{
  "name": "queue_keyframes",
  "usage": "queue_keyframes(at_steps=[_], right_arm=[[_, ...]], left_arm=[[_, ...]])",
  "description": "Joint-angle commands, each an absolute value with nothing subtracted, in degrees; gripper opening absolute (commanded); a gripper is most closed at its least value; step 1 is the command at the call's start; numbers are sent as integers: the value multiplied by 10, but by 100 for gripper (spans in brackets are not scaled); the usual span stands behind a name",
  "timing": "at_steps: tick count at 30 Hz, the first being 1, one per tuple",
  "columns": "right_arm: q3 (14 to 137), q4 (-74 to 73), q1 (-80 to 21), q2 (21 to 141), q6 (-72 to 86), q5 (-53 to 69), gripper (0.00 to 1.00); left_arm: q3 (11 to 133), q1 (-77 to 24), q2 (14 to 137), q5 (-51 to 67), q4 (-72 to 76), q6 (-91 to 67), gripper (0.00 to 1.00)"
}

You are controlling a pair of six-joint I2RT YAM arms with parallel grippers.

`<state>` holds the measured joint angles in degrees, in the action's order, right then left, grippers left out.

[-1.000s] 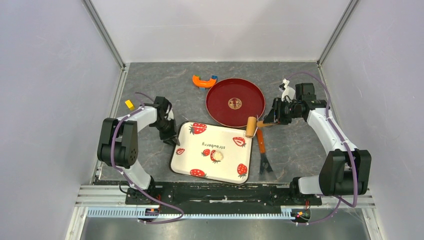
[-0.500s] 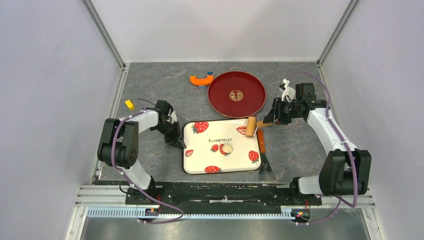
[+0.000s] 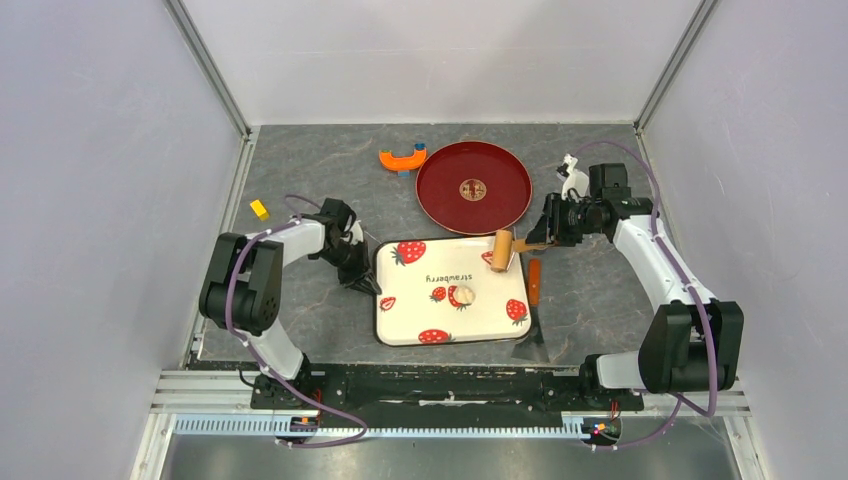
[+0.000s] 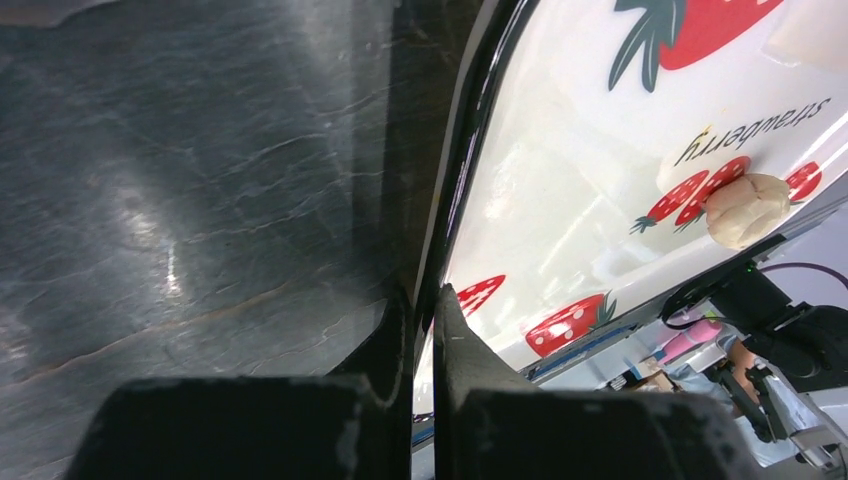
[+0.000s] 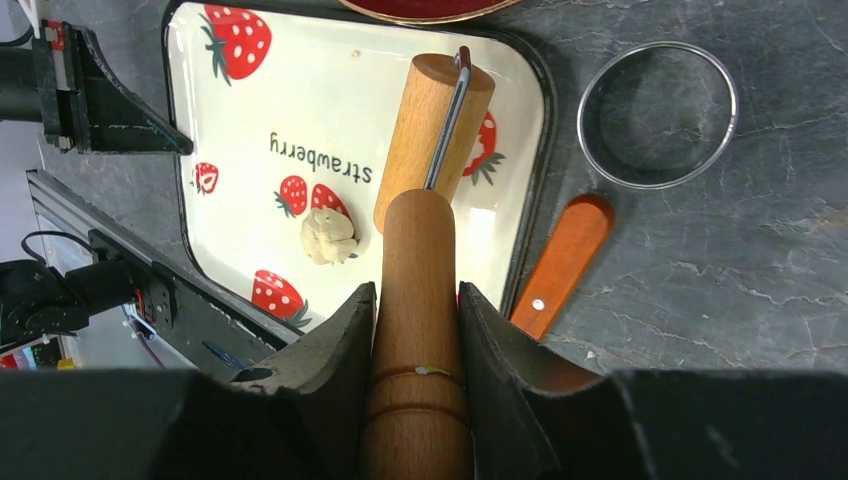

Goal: Roll out the dumpling wrappers from the dough

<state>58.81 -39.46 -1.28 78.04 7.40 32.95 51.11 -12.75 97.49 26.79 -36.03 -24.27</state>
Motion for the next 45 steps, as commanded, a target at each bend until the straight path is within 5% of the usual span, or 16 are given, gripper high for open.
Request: queue_keyframes(at_steps=[1,5,12,18,45], right_arm=[[624,-371,-29,768,71,350,0],[641,-375,-42,776,73,352,0],[661,-388,-52,788,71,353,0],[669,-390,-62,795,75,354,0],[728,-467,-151,808,53,334,0]], left_arm=[[522,-143,1008,225,-311,-300,2],[527,-148,1008,241,-299,-308,3],[544,-147,962,208,-321,-274,39],[566,-147,913,192,-353,-234,46],[440,-161,935,265,-221,-298,35]])
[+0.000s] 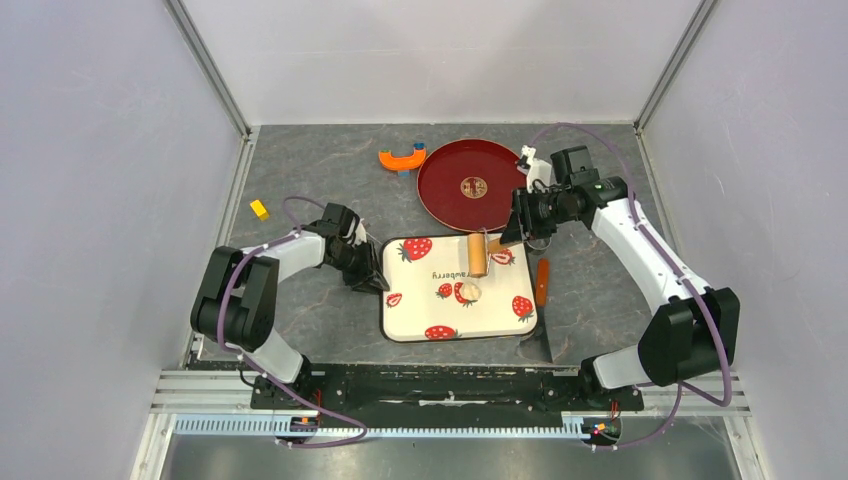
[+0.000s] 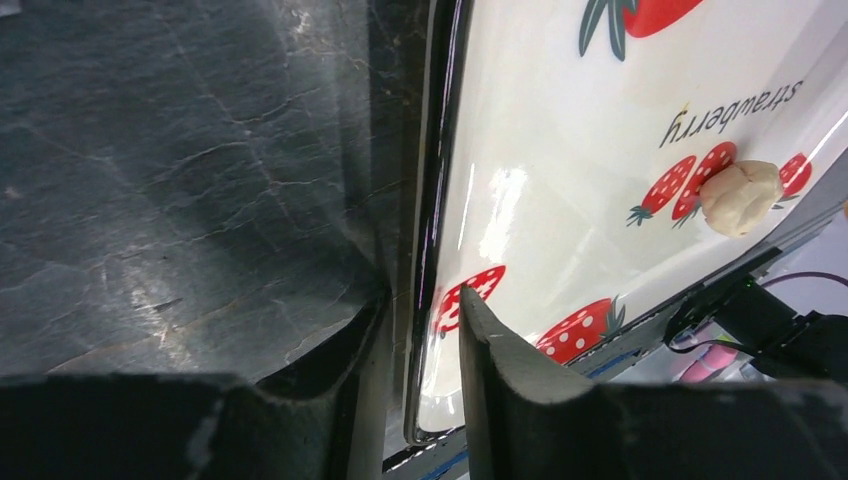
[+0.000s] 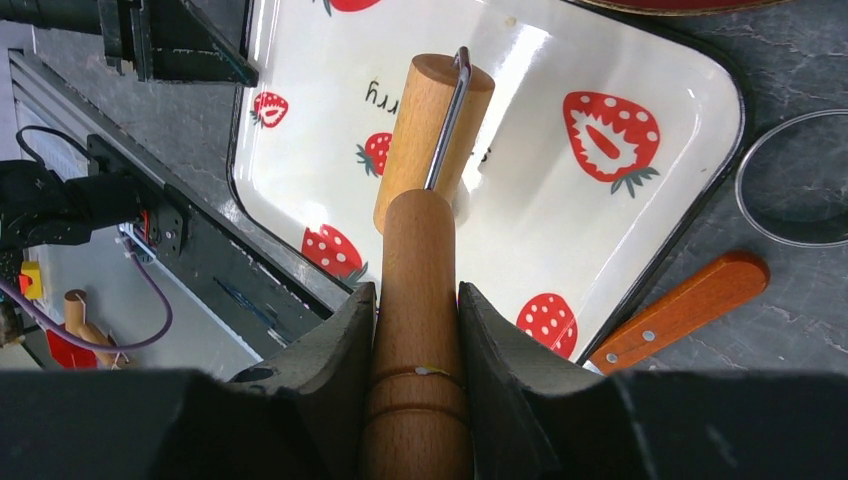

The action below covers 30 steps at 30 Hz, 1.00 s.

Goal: Roll out the dumpling wrappers from the dough

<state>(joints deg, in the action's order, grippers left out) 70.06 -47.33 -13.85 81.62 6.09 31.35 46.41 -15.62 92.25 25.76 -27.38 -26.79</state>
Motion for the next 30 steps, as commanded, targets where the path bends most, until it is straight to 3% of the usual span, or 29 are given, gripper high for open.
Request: queue_keyframes(at_steps=[1,15,30], right_arm=[[727,-467,-156,807,53,333,0],[825,-574,-206,848,83,183,0],[863,-639,-284,870,97,116,0]], left_arm=[[436,-162,937,267,-217,-303,33],[409,-163,948,251,-197,-304,6],[388,-163,955,244,-173,-313,2]])
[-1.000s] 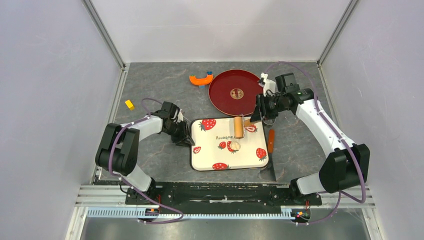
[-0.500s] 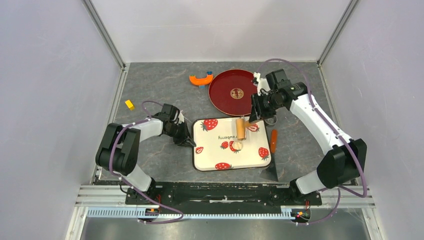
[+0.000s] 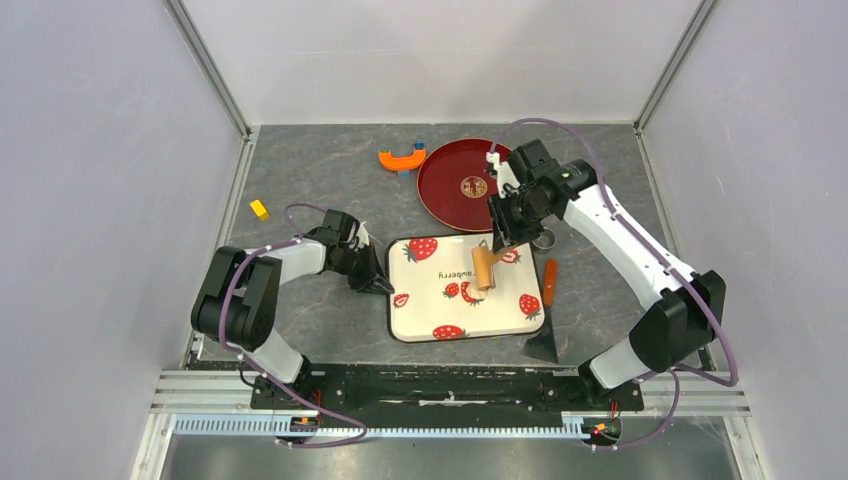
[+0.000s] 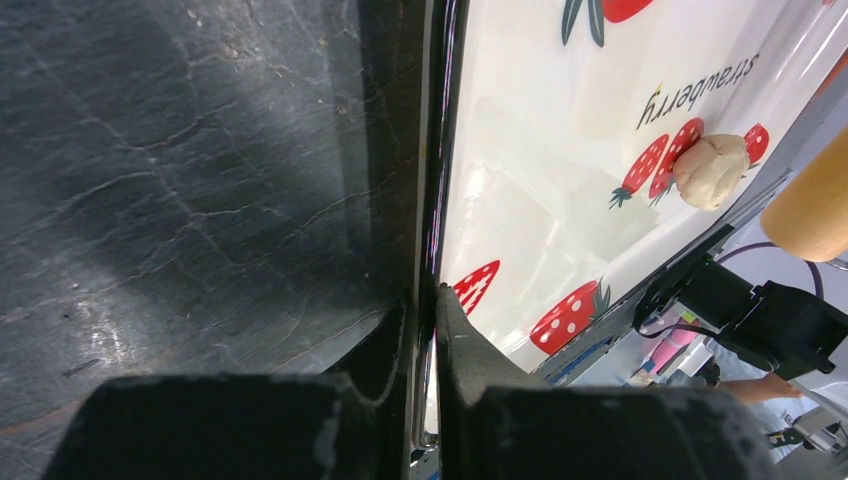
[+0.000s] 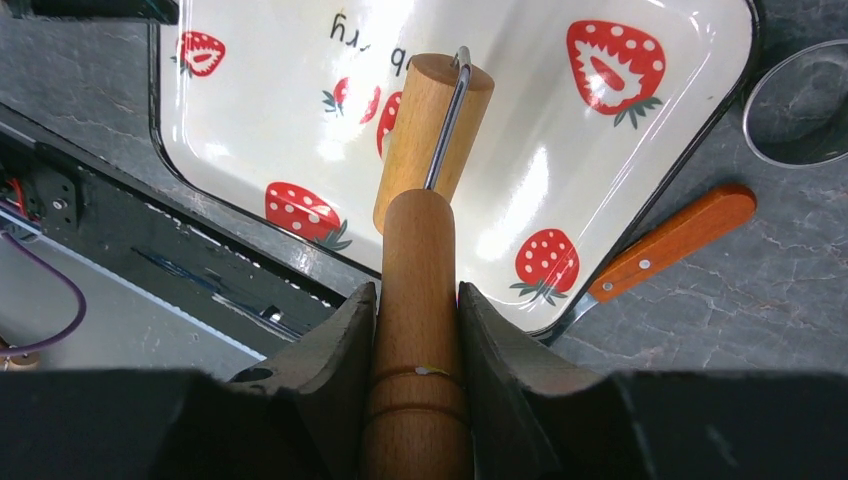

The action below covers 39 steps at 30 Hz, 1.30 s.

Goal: Roll out the dumpling wrappers from the dough

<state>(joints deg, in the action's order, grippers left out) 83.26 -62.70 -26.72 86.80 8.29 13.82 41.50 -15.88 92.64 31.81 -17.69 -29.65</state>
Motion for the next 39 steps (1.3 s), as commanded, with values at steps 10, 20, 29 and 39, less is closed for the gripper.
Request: queue_keyframes(at_steps=[10,20,29,39], right_arm=[[866,-642,-313,888,105,87,0],[846,-635,-328,895,108,81,0],[834,-636,-341,899,110,66,0],[806,-628,-354,901,112,67,0]], left_arm=[[377,-163,967,243,-165,-309,2],[375,-163,970,242,-161,-311,2],[376,-163,973,243,-161,-311,2],[376,-163,975,243,-161,-310,2]])
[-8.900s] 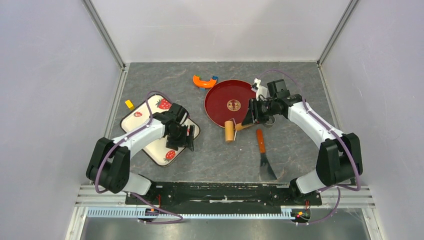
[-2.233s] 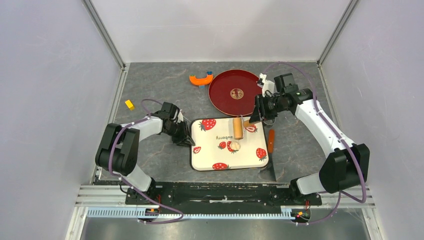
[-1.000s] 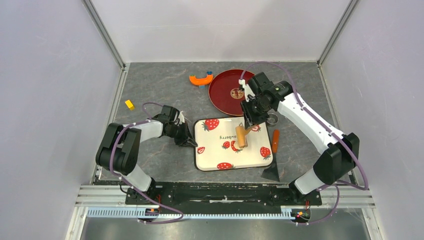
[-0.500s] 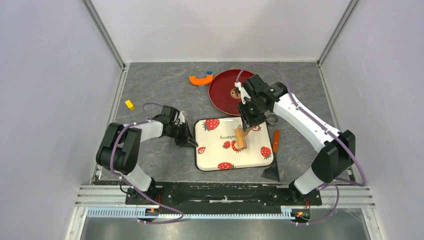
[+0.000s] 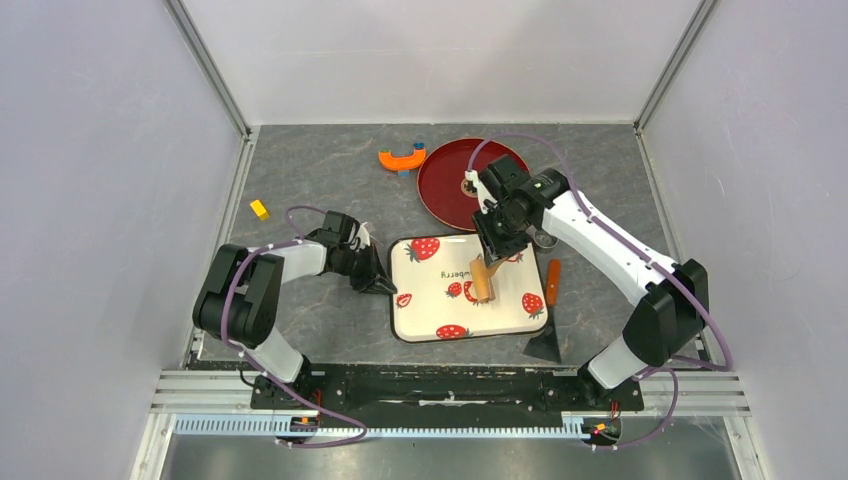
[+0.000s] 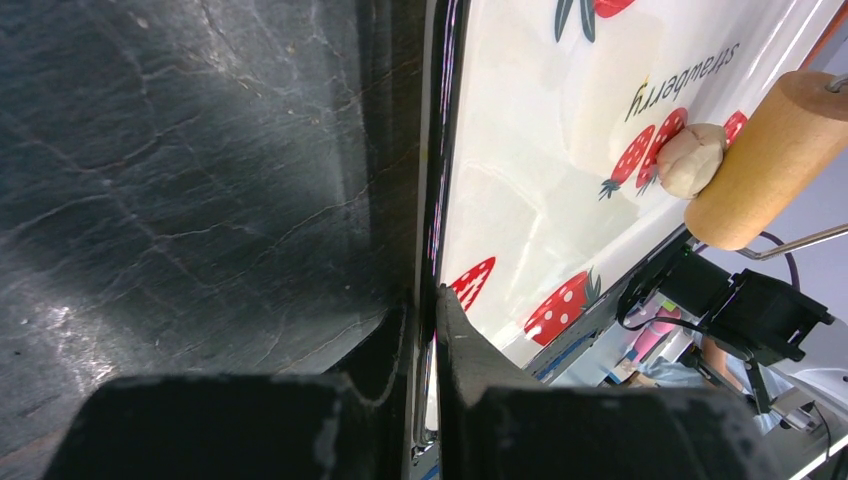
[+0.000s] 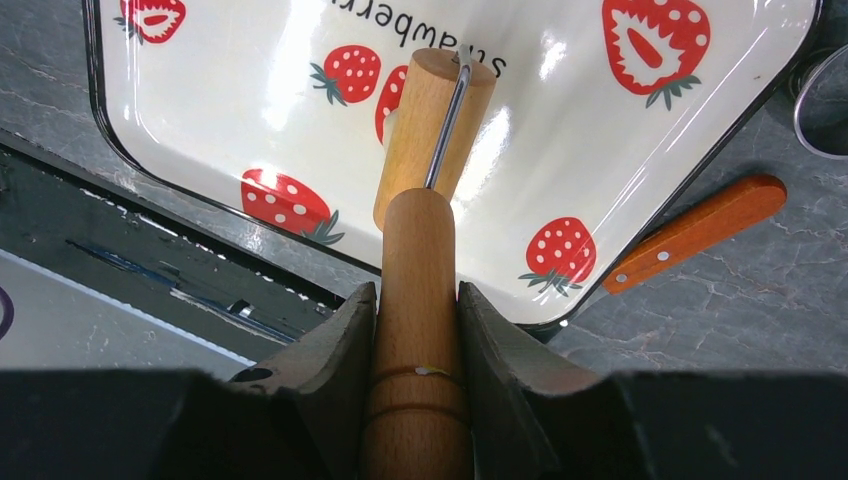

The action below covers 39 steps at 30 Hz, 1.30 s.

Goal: Roll out the dumpling wrappers from the dough

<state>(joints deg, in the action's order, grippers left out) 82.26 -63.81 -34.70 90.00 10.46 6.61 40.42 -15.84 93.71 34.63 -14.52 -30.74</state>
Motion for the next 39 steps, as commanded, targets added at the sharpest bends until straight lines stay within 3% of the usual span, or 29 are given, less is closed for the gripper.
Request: queue_keyframes(at_steps=[1,39], right_arm=[[802,-626,-355,901,112,65,0],[635,-535,-378,904,106,56,0]], left_arm=[[376,-163,975,244,-160,-310,2],[370,-163,975,244,-156,-313,2]])
